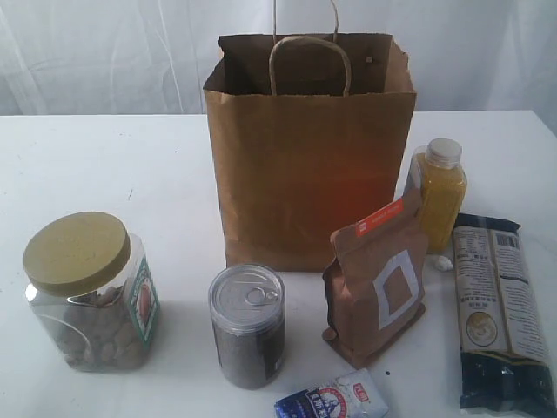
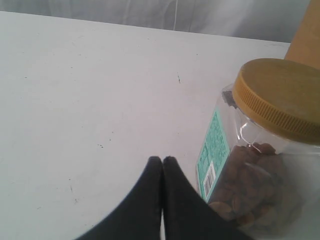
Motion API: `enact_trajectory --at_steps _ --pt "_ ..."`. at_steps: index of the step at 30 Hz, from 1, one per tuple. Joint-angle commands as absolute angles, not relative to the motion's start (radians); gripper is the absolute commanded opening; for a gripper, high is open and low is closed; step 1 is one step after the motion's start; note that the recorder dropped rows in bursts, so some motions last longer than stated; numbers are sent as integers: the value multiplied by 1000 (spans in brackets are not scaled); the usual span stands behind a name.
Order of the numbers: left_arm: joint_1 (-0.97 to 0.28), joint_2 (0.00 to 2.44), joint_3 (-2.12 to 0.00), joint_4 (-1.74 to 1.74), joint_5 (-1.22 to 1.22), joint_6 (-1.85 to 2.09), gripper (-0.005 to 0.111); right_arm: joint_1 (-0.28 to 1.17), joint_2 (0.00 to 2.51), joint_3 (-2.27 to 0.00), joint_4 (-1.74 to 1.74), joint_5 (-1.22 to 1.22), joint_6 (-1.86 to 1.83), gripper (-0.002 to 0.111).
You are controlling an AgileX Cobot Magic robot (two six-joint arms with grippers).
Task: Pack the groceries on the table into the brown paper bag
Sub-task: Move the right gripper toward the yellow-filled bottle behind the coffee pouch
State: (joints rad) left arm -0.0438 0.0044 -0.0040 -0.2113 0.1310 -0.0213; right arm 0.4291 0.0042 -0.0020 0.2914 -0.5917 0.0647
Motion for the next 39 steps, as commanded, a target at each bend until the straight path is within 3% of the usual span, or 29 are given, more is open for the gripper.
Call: enact_trajectory --at_steps 1,8,12,17,23,27,39 --pt "-46 0 0 -215 132 -24 0 427 0 -132 537 -874 -230 0" --pt "-46 0 0 -215 132 -24 0 429 361 -663 587 -847 -818 0" --pt "-46 0 0 -215 132 -24 0 429 685 -821 594 -557 -1050 0" --pt "-46 0 0 -215 132 -24 0 399 1040 -830 667 -167 -1345 0" --pt "-46 0 0 -215 132 -24 0 261 1306 -830 853 -222 -1354 0" --pt "-46 0 0 -215 132 -24 0 155 1339 -823 1130 -223 -1368 0" --pt "-46 0 0 -215 132 -23 0 -77 1343 -771 1185 102 -1335 0"
